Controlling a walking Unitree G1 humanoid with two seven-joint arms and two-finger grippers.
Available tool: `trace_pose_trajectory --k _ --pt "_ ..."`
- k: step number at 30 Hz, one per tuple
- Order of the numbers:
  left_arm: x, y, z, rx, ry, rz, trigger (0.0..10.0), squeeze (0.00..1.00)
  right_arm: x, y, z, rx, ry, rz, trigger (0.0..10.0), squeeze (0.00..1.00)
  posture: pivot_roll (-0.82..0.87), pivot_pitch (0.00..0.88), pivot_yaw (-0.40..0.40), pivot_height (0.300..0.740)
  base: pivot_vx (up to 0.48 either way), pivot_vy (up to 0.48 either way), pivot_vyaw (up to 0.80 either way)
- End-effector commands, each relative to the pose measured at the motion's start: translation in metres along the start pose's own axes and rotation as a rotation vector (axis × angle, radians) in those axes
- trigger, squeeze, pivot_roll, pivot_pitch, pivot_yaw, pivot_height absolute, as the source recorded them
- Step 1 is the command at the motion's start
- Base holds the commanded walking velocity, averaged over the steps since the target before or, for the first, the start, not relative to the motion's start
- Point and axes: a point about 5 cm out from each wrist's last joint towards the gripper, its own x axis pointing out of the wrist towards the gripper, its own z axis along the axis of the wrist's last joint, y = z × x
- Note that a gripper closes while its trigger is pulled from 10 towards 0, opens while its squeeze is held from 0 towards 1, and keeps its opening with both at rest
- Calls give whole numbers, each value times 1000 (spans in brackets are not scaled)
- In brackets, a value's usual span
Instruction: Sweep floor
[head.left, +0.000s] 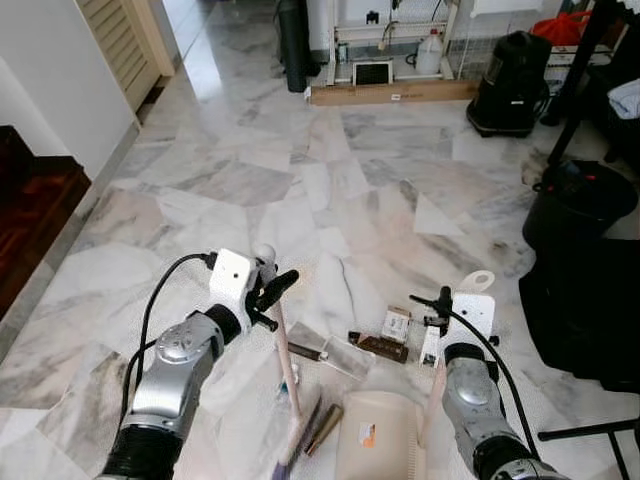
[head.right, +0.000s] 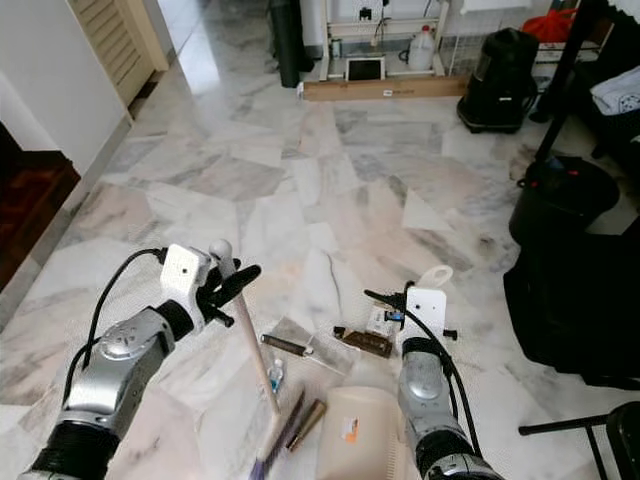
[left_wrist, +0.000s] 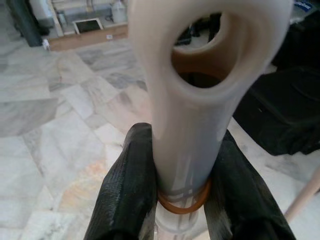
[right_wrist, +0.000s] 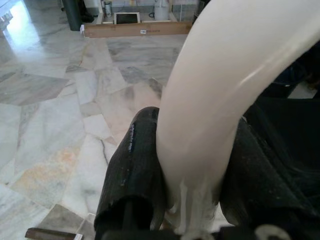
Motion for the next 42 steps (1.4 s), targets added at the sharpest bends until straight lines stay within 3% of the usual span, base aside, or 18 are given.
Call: trace_pose_trajectory --k 1,16,24,31,35,42 --pt "1 3 -3 51 16 22 10000 0 -26 -3 -44 -20 212 -5 10000 0 113 119 101 740 0 0 0" --pt "0 -2 -15 62 51 5 10000 0 -29 -5 -48 -26 219 -7 10000 0 109 134 96 740 0 0 0" --pt "3 -9 -23 -9 94 -25 10000 0 -32 -6 -49 -20 217 -17 10000 0 94 146 103 740 0 0 0" --pt "3 -16 -31 5 176 -87 10000 0 -34 -10 -52 -21 225 -32 10000 0 91 151 110 740 0 0 0" --pt "5 -20 -31 -20 197 -109 10000 0 -34 -9 -52 -19 225 -37 10000 0 90 152 113 740 0 0 0" --pt "17 -33 -18 -153 157 -140 10000 0 -34 -7 -51 -9 228 -43 10000 0 87 149 122 740 0 0 0"
